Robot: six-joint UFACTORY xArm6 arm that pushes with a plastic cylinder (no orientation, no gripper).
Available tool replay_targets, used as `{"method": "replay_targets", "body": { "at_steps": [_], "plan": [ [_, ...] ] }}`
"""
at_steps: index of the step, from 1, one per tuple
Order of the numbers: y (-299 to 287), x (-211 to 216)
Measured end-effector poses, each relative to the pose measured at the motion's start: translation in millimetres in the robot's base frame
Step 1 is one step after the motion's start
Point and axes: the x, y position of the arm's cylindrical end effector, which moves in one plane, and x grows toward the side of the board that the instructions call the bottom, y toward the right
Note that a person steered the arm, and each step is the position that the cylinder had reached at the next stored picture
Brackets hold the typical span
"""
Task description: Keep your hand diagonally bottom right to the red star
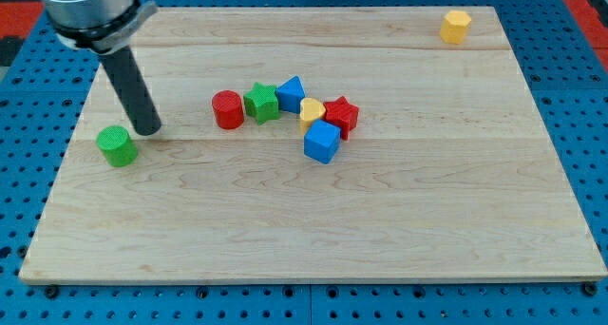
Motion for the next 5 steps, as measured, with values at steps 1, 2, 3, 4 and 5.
{"method": "replay_targets", "body": {
  "at_steps": [1,2,3,4,5],
  "plan": [
    [6,17],
    [9,51],
    [53,80],
    [124,81],
    [201,81]
  ]
}}
